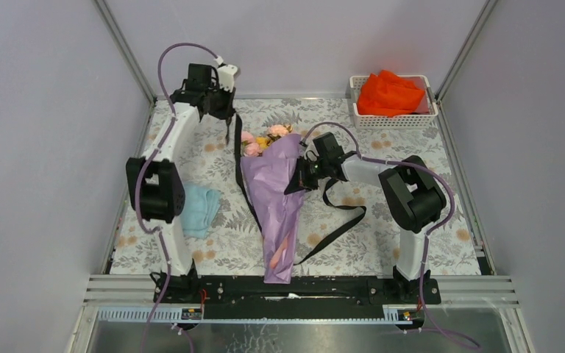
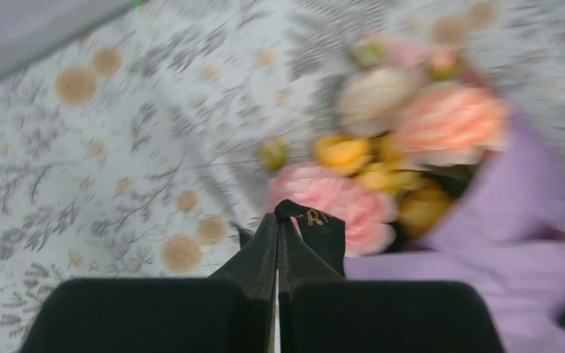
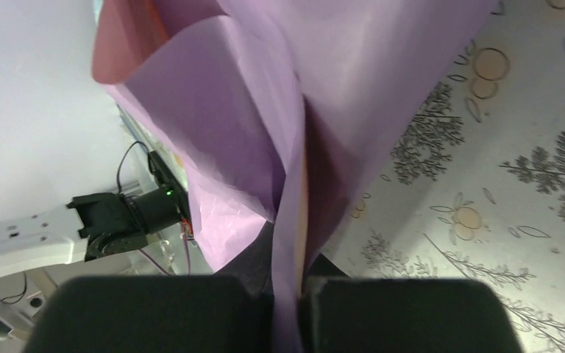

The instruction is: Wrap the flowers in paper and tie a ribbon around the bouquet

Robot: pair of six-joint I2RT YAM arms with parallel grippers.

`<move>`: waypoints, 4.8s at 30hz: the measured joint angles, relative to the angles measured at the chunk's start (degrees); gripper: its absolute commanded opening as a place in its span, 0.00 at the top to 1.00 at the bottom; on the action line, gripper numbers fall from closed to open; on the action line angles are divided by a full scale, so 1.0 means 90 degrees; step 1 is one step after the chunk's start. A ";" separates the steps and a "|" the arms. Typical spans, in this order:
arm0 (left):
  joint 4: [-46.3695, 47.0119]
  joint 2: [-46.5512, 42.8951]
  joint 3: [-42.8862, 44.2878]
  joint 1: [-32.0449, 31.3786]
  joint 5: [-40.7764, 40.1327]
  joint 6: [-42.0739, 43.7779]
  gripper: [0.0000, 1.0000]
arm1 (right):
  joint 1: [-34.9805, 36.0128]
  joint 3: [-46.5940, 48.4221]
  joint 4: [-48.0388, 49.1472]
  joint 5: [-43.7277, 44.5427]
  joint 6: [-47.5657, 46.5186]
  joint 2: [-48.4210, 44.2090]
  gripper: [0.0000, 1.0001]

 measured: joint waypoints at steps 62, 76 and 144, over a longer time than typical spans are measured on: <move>0.0352 -0.0612 -0.3563 -0.3067 0.0886 -0.0580 1.00 | -0.0624 -0.0872 -0.2465 0.3696 -0.1943 -0.1156 1.00; 0.0362 -0.0624 -0.3548 -0.3082 0.0692 -0.0527 1.00 | -0.3014 0.0520 -0.2091 0.5353 -0.2176 -0.4403 1.00; 0.0823 -0.1069 -0.4102 -0.3113 0.0355 -0.0413 1.00 | 0.0430 -0.1207 0.2861 0.2300 0.0432 -0.4197 1.00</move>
